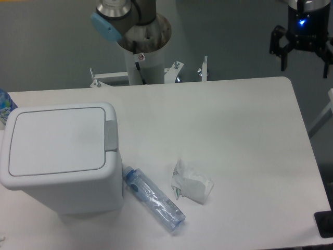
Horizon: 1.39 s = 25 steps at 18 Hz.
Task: Open the trash can
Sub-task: 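Lower the open gripper from its raised position toward the table, then move the open gripper over to the grey hinge tab of the trash can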
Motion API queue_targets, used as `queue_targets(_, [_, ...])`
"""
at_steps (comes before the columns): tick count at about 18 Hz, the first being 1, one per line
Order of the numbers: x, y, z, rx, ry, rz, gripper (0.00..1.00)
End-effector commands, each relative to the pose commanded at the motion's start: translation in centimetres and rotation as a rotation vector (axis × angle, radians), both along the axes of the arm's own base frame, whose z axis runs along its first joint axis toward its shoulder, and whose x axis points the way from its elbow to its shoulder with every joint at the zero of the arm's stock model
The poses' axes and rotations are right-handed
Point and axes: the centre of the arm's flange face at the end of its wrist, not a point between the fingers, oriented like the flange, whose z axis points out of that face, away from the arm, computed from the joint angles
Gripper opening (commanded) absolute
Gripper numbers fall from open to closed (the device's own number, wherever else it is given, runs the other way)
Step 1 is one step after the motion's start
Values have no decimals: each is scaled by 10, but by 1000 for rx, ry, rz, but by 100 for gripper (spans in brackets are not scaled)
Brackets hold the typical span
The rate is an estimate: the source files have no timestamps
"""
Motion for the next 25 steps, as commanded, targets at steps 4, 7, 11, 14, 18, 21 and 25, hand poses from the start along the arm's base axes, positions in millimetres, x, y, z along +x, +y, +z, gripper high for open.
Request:
queue_targets(4, [1,2,1,3,4,-4,100])
queue_targets(7, [1,3,4,25,4,27,100])
queue_targets(11, [3,12,5,129,-39,127,100])
queue_targets(14, [6,17,8,196,-68,157,100])
queue_targets(18, [24,45,15,280,-114,321,100])
queue_targets(21, [41,73,17,348,-128,387,100])
queue_targets(25, [62,98,22,407,-181,458,100])
